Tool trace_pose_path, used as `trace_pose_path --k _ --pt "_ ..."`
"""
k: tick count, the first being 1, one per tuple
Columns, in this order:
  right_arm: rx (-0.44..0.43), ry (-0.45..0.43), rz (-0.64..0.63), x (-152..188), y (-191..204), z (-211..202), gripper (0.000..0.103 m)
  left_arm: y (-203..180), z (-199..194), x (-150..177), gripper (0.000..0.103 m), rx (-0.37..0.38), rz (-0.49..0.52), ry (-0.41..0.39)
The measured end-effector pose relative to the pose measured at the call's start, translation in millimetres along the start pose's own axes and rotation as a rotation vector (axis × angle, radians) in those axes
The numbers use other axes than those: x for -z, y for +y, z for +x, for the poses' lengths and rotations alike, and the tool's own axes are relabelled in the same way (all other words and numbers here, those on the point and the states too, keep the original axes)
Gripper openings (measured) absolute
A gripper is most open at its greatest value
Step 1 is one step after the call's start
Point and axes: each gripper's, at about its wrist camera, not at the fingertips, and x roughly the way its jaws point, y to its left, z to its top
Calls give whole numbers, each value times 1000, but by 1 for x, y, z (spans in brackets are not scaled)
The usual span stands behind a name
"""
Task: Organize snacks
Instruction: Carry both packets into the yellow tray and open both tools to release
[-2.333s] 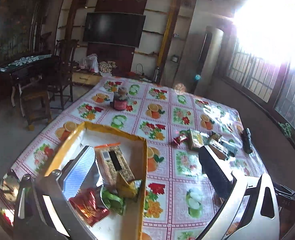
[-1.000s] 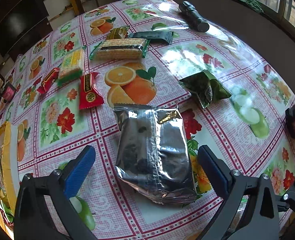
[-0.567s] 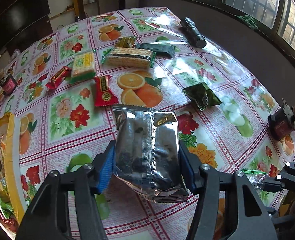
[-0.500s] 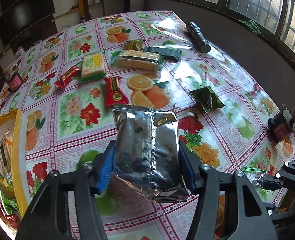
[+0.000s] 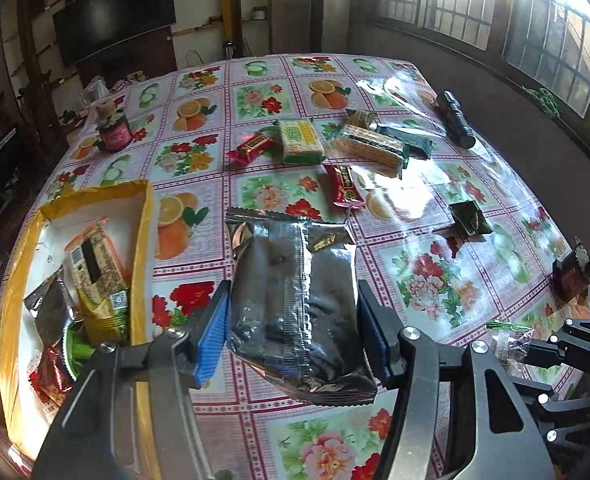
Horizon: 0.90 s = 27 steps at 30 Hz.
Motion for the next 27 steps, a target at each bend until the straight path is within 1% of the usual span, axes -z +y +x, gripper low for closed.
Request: trace_pose_path --k 3,9,20,27 --pt "-19 -4 -26 -8 13 4 28 17 -9 3 60 -29 -28 -20" --pt "-59 -6 -73 -23 38 12 28 53 -19 11 60 -61 -94 -33" --pt "-114 2 -143 -43 78 27 28 121 -47 34 60 -141 -215 -69" --pt "-192 -3 -173 -65 114 45 27 163 -55 53 60 -194 -292 -64"
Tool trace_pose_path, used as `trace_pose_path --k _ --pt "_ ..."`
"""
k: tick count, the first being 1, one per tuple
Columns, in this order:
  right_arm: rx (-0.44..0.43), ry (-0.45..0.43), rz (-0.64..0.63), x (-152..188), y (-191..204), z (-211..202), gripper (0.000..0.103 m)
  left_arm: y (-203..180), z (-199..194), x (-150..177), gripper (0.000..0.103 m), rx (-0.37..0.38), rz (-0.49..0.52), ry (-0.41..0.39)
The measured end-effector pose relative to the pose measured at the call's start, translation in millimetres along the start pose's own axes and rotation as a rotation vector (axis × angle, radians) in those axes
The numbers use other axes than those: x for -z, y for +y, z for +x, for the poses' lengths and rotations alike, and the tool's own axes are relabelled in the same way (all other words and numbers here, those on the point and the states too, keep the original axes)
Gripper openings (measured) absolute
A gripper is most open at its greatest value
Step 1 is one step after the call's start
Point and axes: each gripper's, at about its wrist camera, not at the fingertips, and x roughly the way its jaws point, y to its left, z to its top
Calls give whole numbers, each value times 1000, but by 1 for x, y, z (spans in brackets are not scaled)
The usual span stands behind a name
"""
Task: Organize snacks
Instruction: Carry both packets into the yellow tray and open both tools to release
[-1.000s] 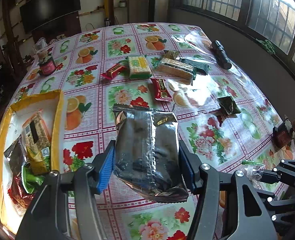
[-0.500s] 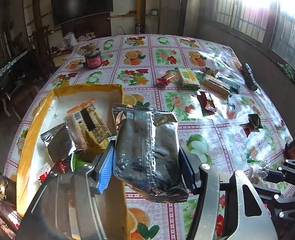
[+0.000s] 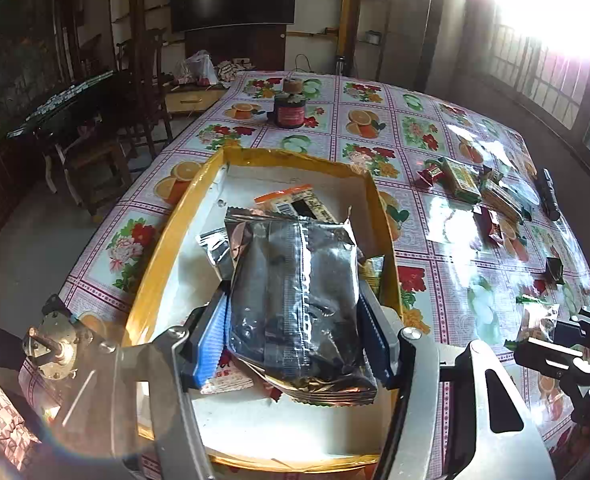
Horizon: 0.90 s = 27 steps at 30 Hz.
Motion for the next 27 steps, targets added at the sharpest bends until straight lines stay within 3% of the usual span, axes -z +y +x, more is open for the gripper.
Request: trace_pose_path --k 4,9,17,27 --pt "-69 -23 14 -24 11 18 28 17 0 0 60 -23 -30 -1" --pt "-134 14 2 -47 31 51 28 33 8 1 60 -46 -56 17" --pt "-174 123 -92 -38 64 88 28 46 29 3 60 -68 -80 62" --pt "-165 146 -64 -33 61 104 31 52 40 4 62 -64 -102 96"
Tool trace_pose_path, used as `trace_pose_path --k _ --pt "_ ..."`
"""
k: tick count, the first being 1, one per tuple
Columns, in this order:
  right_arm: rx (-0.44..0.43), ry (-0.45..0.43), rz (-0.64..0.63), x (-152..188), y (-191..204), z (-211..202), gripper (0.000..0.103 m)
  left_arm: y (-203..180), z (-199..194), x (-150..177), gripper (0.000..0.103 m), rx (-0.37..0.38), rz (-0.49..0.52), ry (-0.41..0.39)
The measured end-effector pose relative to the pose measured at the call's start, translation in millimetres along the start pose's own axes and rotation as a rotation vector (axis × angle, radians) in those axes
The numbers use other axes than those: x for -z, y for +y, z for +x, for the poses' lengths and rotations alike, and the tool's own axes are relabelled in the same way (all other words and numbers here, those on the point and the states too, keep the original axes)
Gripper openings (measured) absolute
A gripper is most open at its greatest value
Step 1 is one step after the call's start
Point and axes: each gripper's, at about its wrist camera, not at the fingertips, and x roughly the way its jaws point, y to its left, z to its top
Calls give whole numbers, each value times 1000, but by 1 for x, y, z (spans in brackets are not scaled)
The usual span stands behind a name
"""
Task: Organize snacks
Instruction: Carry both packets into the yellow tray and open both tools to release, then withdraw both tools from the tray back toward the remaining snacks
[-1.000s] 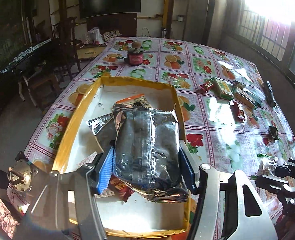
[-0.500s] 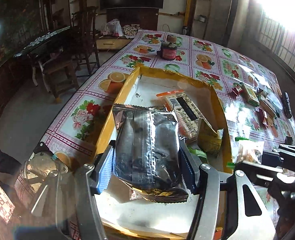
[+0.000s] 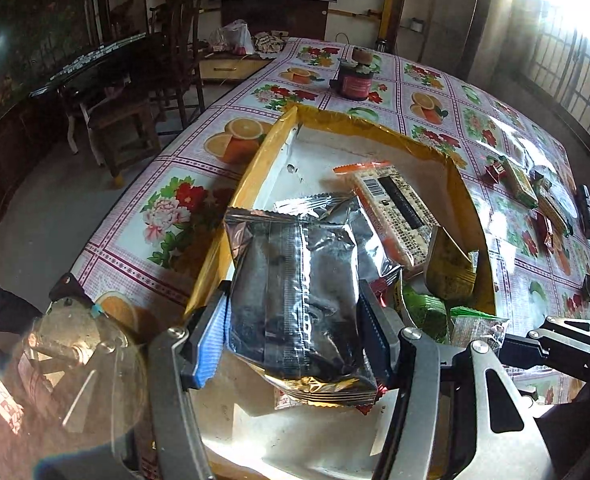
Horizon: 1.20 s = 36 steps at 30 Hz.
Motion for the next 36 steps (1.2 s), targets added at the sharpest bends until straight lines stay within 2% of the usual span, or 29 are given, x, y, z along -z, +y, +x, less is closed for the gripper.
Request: trace_pose_path --k 2,4,6,8,9,22,28,36 --pt "4 -12 26 0 -5 -1 33 1 -2 -1 65 1 -15 -4" --pt "10 -14 44 0 -8 -5 35 3 -7 -2 74 -11 -25 -23" --pt "4 -14 55 1 -12 -9 42 4 -14 -3 83 4 -36 -40" --pt "-3 -24 67 3 -15 -16 51 2 -21 -4 86 -19 -33 -68" --pt "-2 -32 75 5 -18 -20 52 0 -24 -5 87 -24 -29 -79" --pt "68 -138 225 30 -73 -80 52 -30 -40 -7 88 4 11 -99" --pt "109 -185 282 49 -95 -100 57 -61 -48 -5 91 45 65 -108" --pt "171 -214 356 72 -127 -127 57 -100 -49 -3 93 97 133 -93"
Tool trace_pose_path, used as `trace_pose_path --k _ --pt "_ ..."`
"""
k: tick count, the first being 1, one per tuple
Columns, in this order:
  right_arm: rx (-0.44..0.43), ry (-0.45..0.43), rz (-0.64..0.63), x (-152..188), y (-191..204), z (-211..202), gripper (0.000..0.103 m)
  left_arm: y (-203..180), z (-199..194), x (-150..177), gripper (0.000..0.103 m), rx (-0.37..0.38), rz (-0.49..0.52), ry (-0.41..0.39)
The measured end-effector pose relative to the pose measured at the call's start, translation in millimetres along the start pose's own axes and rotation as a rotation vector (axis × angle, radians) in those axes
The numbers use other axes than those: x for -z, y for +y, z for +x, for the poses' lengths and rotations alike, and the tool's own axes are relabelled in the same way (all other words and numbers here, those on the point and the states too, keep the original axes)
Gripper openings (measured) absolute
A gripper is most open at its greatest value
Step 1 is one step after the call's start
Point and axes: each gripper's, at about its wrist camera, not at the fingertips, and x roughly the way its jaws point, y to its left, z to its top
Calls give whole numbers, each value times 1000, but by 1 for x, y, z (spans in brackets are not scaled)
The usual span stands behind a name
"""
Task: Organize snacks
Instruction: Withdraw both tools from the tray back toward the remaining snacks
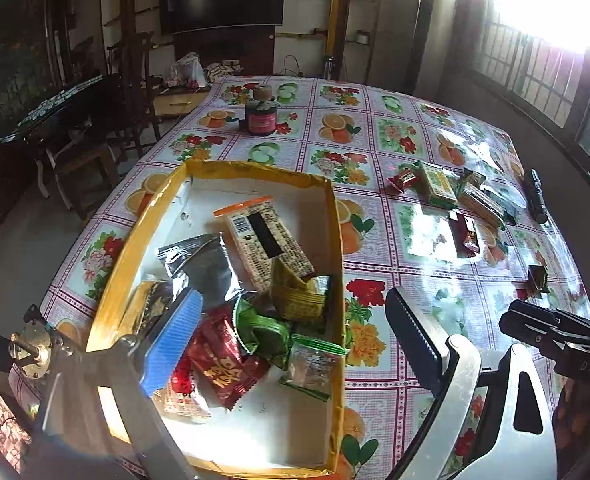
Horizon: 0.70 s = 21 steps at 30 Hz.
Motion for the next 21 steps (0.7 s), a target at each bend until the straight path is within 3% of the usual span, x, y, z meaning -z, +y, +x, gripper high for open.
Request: trace_pose_path --k 13,18,21 --pt "159 -76 152 13 -81 -47 57 -91 20 -8 97 140 125 48" --pt "315 -113 155 11 -102 -60 57 -128 36 -14 101 161 176 87" --pt "358 -118 165 6 -114 -60 57 -144 49 -19 101 166 193 108"
